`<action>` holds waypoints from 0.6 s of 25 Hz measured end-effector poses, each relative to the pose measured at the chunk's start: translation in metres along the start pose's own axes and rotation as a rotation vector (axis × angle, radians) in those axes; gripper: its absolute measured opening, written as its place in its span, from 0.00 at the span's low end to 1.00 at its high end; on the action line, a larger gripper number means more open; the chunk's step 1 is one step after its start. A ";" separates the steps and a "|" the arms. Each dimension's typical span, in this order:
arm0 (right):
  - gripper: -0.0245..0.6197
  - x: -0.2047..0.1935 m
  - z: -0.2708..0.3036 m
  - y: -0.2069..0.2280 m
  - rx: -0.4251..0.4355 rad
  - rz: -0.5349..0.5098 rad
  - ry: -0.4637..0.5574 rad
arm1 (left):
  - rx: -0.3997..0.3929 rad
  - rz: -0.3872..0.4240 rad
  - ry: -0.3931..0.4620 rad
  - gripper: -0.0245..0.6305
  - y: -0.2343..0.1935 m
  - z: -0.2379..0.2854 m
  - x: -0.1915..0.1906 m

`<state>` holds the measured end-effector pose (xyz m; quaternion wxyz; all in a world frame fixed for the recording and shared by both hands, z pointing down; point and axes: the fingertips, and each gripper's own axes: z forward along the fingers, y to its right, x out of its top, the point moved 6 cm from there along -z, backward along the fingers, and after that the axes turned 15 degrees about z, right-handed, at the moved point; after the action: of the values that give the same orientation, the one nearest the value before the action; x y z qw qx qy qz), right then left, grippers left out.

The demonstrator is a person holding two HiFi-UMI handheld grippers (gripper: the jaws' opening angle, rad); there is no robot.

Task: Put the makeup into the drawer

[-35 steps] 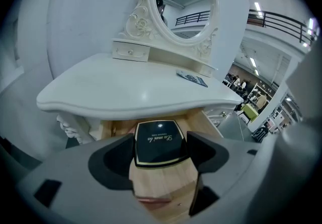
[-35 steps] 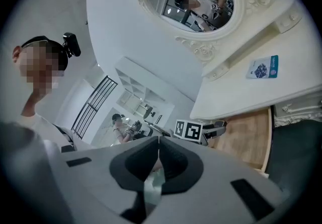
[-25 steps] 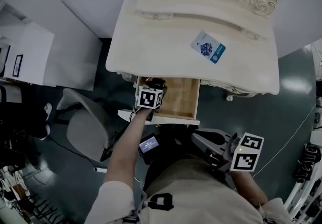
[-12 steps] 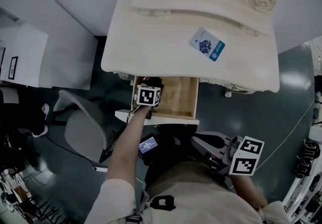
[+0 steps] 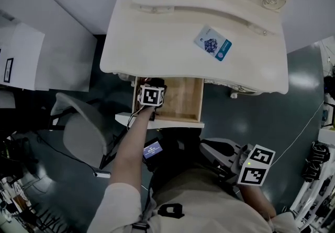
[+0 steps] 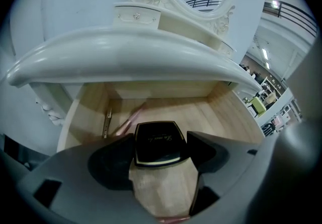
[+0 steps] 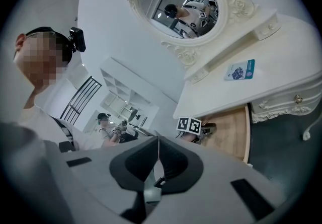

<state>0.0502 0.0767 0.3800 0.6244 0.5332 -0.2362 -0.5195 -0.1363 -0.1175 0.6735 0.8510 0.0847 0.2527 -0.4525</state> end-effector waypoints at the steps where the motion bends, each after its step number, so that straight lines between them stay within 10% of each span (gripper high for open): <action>1: 0.08 0.000 -0.001 0.000 -0.002 0.001 0.000 | 0.000 0.001 -0.007 0.60 0.000 0.002 -0.001; 15: 0.08 -0.005 -0.012 0.002 -0.016 -0.013 -0.006 | -0.042 -0.013 -0.068 0.60 0.002 0.010 -0.005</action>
<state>0.0589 0.0858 0.3789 0.6244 0.5284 -0.2303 -0.5271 -0.1339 -0.1165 0.6840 0.8577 0.0499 0.2336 -0.4552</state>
